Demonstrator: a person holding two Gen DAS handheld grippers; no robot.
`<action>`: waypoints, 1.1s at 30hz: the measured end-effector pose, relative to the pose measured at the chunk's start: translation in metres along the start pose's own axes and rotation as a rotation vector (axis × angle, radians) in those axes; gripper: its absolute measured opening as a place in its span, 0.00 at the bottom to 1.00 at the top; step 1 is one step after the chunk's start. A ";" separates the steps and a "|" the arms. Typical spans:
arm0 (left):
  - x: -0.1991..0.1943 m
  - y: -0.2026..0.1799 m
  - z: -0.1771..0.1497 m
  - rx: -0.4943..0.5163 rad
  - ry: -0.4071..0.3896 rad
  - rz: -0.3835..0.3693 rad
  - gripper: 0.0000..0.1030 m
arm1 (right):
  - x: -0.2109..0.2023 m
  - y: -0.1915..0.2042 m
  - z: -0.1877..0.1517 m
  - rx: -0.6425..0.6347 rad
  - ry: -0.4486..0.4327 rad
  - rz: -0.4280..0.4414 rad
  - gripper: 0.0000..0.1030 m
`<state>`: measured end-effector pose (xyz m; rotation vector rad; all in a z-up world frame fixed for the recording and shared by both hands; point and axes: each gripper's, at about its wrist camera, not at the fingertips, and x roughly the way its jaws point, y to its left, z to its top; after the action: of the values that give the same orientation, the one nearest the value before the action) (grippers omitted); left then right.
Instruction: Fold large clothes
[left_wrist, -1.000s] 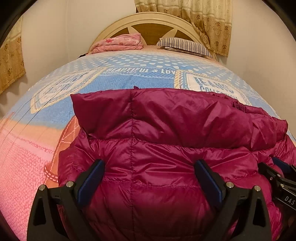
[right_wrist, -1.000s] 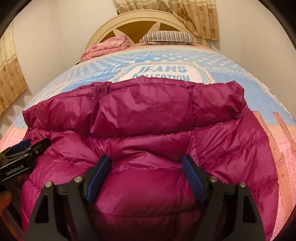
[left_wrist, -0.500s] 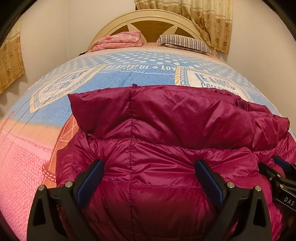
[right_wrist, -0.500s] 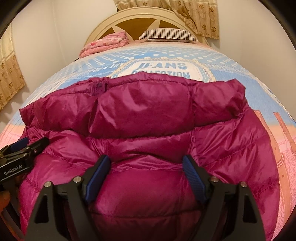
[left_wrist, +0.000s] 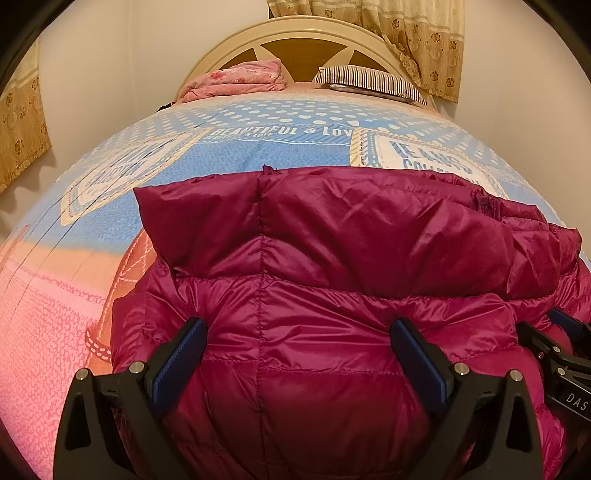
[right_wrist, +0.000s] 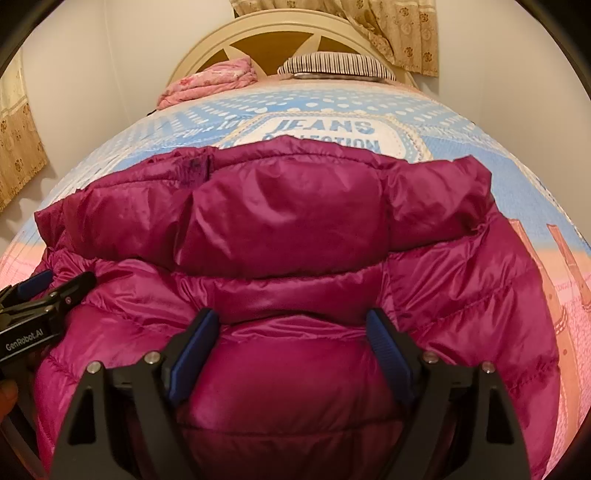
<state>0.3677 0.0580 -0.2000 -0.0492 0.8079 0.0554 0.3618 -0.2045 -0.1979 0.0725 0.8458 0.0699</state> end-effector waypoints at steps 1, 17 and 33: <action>0.000 0.000 0.000 0.000 0.000 0.000 0.97 | 0.000 0.000 0.000 -0.001 0.000 -0.001 0.83; 0.000 -0.019 0.055 0.007 -0.071 0.001 0.97 | -0.006 0.020 0.052 -0.012 -0.042 0.012 0.70; 0.050 -0.012 0.056 -0.066 0.014 -0.039 0.98 | 0.052 0.017 0.062 -0.042 0.018 -0.032 0.66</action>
<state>0.4436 0.0517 -0.1975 -0.1278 0.8185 0.0449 0.4424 -0.1849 -0.1943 0.0195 0.8627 0.0583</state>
